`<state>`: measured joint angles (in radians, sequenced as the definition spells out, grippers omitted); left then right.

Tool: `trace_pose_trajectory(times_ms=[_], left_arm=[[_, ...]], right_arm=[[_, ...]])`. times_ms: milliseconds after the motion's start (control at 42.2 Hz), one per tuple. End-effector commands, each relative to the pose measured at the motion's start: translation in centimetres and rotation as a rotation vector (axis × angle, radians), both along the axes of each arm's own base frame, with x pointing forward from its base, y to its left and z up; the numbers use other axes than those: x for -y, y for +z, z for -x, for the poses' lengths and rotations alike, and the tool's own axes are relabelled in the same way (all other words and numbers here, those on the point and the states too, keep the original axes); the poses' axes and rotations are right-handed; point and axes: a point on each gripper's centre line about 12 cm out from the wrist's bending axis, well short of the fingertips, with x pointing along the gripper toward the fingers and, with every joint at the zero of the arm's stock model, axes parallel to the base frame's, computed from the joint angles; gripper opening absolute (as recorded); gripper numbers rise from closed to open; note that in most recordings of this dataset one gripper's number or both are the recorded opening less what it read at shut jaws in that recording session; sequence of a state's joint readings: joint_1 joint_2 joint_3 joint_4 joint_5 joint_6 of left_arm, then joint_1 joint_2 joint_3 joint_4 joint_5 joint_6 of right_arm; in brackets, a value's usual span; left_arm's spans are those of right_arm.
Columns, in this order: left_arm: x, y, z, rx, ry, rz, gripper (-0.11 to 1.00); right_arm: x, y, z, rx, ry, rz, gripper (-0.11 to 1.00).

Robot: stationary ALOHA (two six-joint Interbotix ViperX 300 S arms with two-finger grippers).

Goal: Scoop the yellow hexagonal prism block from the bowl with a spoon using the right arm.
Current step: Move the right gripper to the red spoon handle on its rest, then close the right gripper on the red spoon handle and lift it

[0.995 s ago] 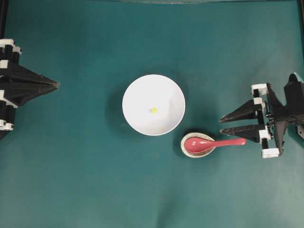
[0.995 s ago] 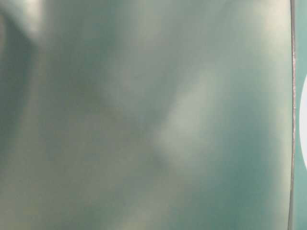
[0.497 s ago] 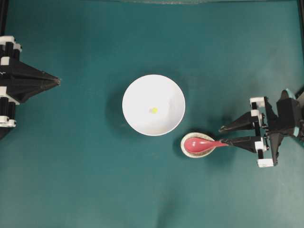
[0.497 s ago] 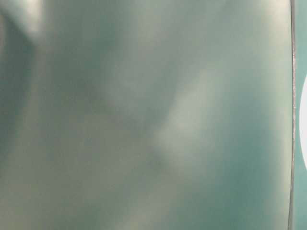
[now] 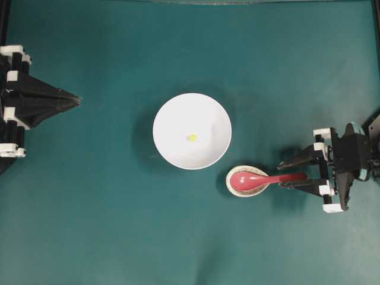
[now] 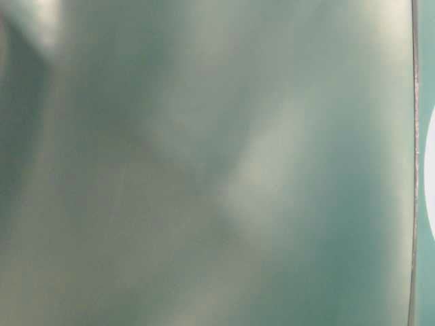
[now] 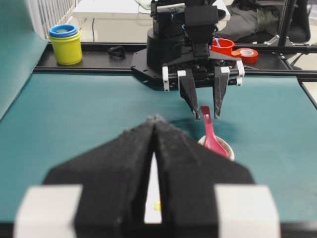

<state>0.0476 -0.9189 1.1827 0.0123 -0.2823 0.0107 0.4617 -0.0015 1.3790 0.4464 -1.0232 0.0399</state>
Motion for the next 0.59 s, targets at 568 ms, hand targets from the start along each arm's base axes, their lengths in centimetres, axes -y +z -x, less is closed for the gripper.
trace_pose_trajectory(times_ms=[568], left_arm=[[-0.5,0.6,-0.3,0.020,0.024,0.000,0.00]], right_arm=[[-0.6,-1.0,-0.5,-0.028,0.027,0.023,0.50]])
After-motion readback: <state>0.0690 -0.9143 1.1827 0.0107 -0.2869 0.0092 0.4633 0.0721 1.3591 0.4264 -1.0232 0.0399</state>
